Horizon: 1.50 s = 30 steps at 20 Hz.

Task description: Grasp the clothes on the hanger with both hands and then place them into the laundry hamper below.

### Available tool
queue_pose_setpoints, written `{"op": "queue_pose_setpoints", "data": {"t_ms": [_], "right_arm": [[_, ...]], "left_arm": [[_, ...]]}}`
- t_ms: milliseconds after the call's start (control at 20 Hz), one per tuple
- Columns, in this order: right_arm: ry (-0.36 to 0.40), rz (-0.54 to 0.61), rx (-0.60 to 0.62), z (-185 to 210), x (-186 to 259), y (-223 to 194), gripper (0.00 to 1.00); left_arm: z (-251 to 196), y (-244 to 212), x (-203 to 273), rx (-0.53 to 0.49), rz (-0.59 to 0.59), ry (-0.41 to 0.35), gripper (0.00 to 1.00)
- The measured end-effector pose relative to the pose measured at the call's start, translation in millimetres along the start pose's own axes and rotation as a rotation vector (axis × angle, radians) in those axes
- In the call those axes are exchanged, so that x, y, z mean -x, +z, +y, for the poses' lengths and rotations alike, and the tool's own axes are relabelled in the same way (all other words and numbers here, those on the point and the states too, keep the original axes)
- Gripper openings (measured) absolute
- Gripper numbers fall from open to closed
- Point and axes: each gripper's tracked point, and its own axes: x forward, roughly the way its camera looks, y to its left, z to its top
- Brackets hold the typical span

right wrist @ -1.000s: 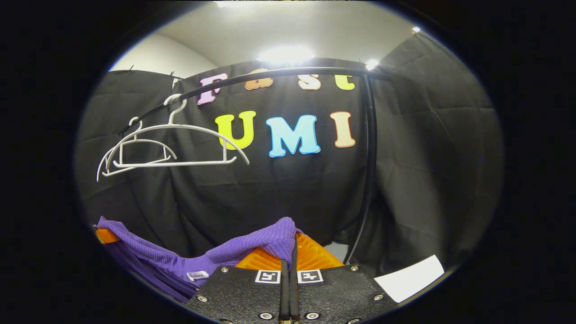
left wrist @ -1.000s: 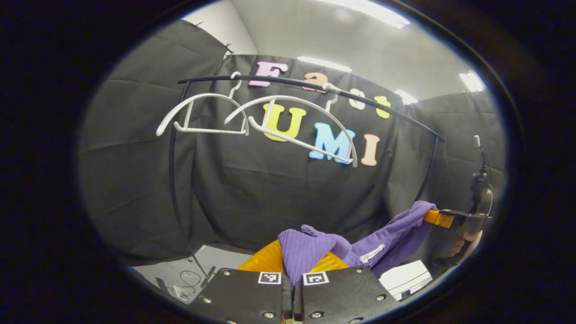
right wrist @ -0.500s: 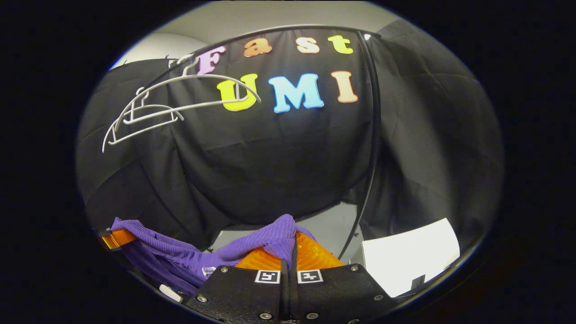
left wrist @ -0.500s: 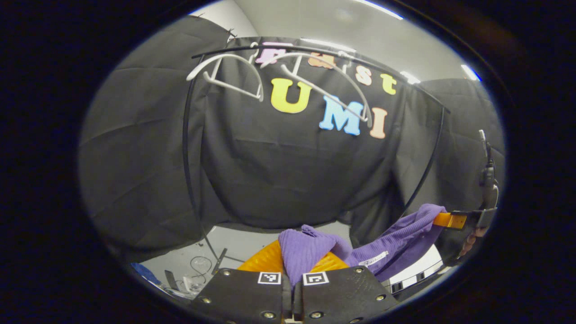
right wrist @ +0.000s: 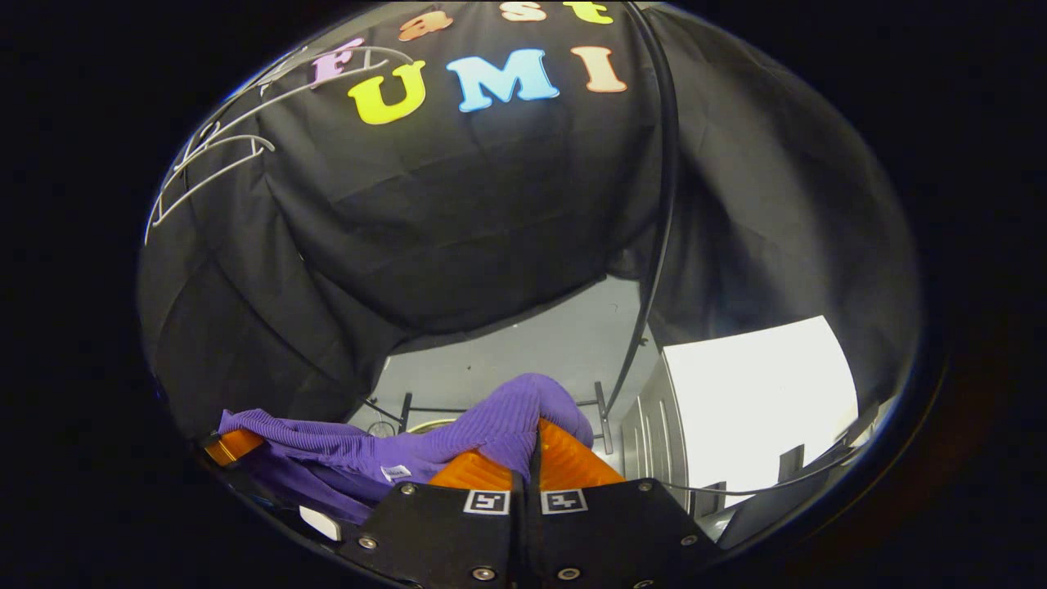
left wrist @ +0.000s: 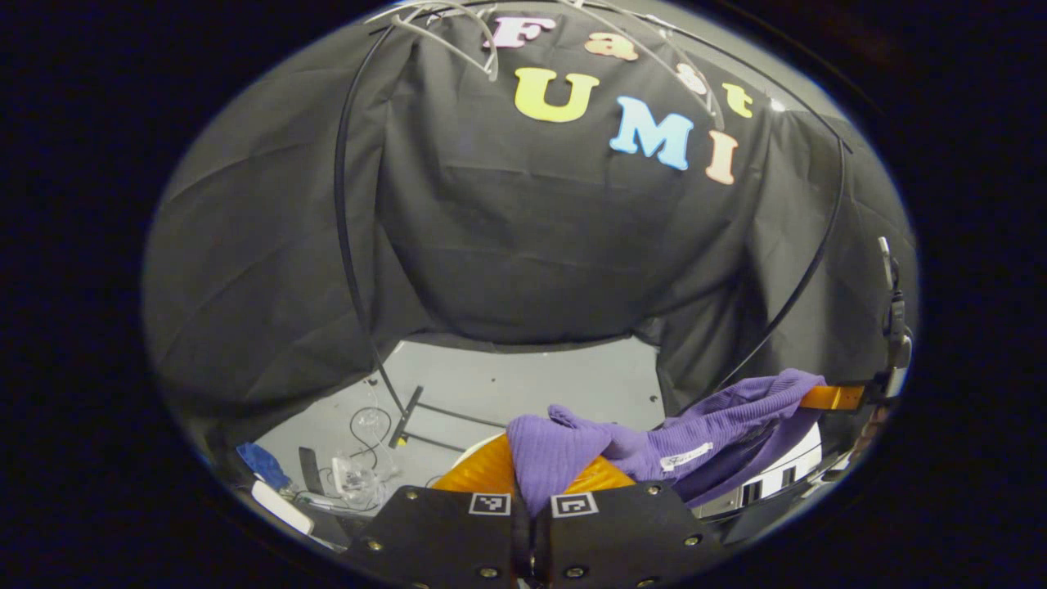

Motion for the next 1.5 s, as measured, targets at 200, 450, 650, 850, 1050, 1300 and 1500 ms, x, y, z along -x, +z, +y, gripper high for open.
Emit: {"op": "queue_pose_setpoints", "data": {"t_ms": [200, 450, 650, 850, 1050, 1300, 1500], "right_arm": [[-0.010, 0.080, 0.017, 2, -24, -24, 0.00], [-0.003, 0.118, 0.054, 12, -32, -41, 0.00], [0.003, 0.136, 0.073, 19, -35, -47, 0.00], [0.003, 0.141, 0.083, 23, -34, -53, 0.00], [0.007, 0.146, 0.080, 26, -35, -57, 0.00], [-0.001, 0.156, 0.071, 30, -31, -59, 0.00], [0.007, 0.166, 0.072, 38, -29, -63, 0.02]], "left_arm": [[9, -33, -27, -0.020, 0.056, 0.001, 0.03], [24, -53, -47, -0.033, 0.084, 0.013, 0.03], [31, -61, -57, -0.020, 0.096, 0.016, 0.03], [34, -67, -61, -0.014, 0.113, 0.014, 0.03], [36, -70, -59, -0.047, 0.114, -0.004, 0.04], [31, -74, -58, -0.068, 0.119, -0.037, 0.04], [29, -75, -59, -0.080, 0.122, -0.056, 0.03]]}}
